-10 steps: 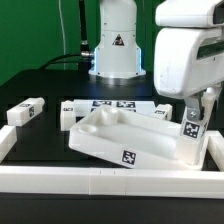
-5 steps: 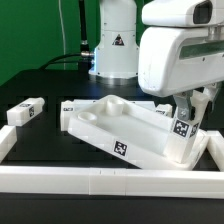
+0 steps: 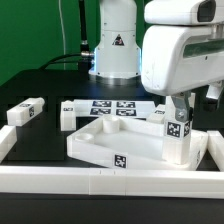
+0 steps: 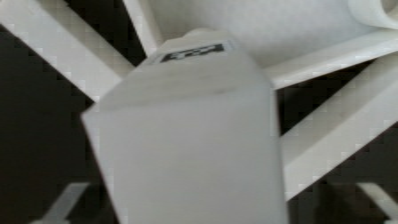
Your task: Assemble desk
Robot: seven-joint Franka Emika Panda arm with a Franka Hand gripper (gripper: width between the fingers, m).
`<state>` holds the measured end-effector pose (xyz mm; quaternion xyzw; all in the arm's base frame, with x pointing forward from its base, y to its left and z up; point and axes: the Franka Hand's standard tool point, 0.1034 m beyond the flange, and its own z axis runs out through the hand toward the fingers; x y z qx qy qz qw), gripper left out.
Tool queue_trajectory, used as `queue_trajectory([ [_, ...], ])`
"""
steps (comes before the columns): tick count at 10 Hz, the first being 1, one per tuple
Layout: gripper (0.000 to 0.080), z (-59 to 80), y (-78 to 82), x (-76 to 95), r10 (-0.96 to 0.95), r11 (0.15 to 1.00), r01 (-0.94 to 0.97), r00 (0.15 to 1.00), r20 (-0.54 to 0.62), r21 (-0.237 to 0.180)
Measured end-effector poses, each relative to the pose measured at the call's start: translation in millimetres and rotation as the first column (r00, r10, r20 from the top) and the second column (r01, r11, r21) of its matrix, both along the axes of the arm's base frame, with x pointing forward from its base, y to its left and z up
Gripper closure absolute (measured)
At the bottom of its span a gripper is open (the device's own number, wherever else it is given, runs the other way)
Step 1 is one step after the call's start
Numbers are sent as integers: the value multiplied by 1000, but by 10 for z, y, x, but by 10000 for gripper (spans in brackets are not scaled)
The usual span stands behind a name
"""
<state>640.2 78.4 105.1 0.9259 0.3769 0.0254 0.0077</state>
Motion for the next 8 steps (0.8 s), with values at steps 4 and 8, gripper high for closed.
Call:
queue_trajectory([
  [4, 154, 212, 56, 3, -38, 999, 38, 999, 13, 9],
  [8, 151, 616, -116, -321, -184, 983, 184, 983, 24, 21],
])
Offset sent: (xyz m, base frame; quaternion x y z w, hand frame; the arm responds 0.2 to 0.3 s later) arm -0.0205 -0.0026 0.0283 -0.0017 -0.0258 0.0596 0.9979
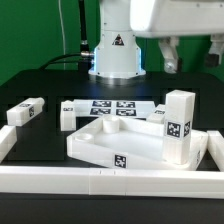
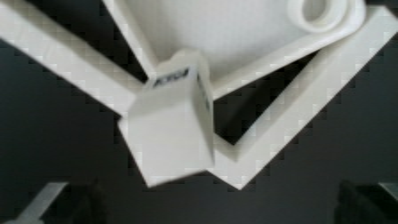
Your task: Assemble desk
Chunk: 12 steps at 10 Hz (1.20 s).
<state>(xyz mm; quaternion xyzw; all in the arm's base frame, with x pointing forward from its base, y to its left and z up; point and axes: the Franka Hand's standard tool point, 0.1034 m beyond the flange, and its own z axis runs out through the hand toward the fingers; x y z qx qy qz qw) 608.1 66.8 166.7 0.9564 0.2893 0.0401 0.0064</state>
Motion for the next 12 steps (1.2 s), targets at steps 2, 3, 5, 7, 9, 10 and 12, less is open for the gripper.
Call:
queue_trajectory([
  [2, 151, 10, -22, -2, -4, 1000, 4, 1000, 2, -1],
  [3, 151, 7, -23, -2, -4, 1000, 4, 1000, 1, -1],
  [5, 151, 3, -23, -3, -4, 1000, 4, 1000, 1, -1],
  [7, 151, -1, -23, -5, -4, 1000, 4, 1000, 0, -1],
  [9, 151, 66, 10, -149, -114, 993, 113, 993, 28, 17],
  [10, 151, 76, -18, -344, -138, 990, 138, 990, 24, 21],
  [12, 151, -14, -134, -605, -153, 988, 153, 988, 22, 22],
])
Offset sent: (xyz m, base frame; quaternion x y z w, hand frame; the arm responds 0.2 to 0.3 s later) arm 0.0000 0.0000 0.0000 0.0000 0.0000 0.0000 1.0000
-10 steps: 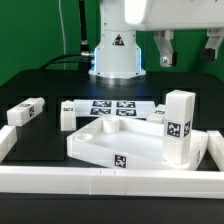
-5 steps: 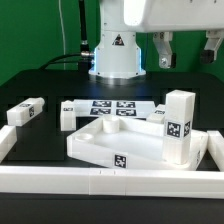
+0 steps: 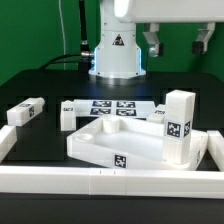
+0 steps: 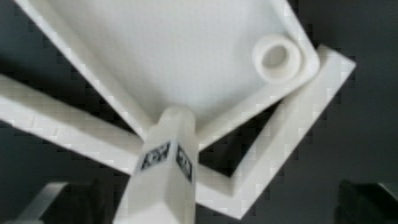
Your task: Assemble desk
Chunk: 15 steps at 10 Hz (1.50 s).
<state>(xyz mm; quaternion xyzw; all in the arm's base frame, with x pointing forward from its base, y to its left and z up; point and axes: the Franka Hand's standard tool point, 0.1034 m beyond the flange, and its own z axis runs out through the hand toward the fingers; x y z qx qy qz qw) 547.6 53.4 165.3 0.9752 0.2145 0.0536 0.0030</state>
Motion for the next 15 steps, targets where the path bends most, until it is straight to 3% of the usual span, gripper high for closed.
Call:
queue_trajectory([
  [3, 151, -5, 11, 11, -18, 1000, 18, 1000, -2, 2],
  [5, 151, -18, 2, -4, -191, 981, 192, 981, -11, 24],
  [6, 151, -64, -67, -69, -339, 938, 340, 940, -38, 58],
  [9, 151, -202, -121, -197, -556, 824, 560, 828, -71, 87],
  [13, 151, -216, -94, -197, -800, 581, 808, 589, -117, 98],
  [15, 151, -464, -124, -329, -817, 553, 829, 559, -140, 82],
])
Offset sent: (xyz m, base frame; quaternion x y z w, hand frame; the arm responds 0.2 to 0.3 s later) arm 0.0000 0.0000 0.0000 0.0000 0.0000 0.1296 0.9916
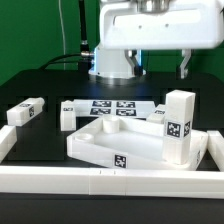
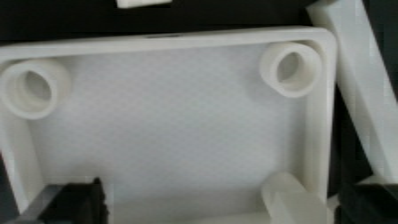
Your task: Assemble desk
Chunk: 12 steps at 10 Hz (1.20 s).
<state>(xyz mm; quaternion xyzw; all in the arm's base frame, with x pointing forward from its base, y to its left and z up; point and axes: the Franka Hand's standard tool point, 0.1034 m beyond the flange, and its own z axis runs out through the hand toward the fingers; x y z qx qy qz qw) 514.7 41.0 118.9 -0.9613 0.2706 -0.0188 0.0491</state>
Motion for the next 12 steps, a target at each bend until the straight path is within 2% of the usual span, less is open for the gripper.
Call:
queue_trajectory([
  [2, 151, -184, 52, -76, 10, 1000, -10, 999, -31, -3],
  [4, 151, -185, 49, -84, 19, 1000, -19, 999, -40, 0],
  [5, 151, -192, 25, -157, 45, 998, -41, 991, -128, 37],
  [6, 151, -189, -10, -129, 55, 997, -44, 982, -180, 63],
  [7, 151, -246, -40, -130, 76, 996, -64, 978, -196, 69],
  [8, 151, -286, -53, -221, 93, 993, -69, 959, -267, 101],
  [10, 151, -329, -107, -254, 68, 985, -8, 935, -348, 171],
  [12, 151, -338, -125, -279, 91, 977, 6, 892, -443, 212],
])
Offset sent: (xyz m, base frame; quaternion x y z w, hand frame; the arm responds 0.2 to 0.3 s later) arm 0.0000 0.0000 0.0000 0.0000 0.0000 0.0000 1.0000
